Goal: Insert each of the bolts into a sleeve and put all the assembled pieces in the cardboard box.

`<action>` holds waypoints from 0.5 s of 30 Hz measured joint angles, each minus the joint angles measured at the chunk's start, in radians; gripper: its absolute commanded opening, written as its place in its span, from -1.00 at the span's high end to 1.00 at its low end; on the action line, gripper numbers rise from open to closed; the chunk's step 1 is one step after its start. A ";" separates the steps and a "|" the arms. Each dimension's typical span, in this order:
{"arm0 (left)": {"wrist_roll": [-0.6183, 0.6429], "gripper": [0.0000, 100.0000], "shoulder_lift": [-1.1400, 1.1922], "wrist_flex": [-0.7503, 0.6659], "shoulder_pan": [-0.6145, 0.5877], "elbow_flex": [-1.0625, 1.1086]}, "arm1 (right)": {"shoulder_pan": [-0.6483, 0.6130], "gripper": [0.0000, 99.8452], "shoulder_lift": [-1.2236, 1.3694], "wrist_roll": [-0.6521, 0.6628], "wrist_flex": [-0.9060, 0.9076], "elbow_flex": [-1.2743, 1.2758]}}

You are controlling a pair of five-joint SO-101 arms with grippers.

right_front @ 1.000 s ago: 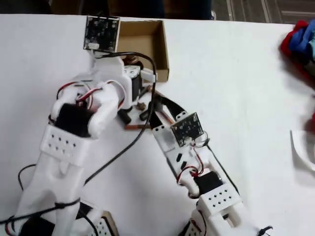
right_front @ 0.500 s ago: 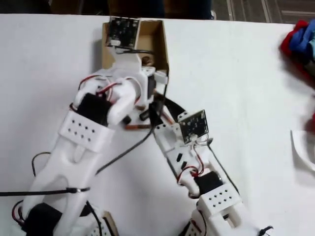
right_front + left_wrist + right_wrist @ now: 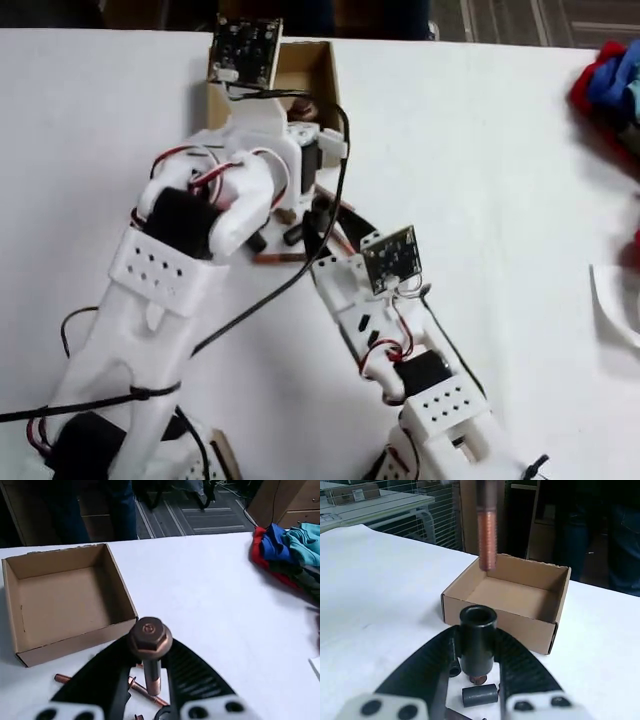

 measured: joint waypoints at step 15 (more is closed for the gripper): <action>0.002 0.94 0.009 -0.003 0.051 0.084 | 0.035 0.96 0.002 0.000 0.000 0.005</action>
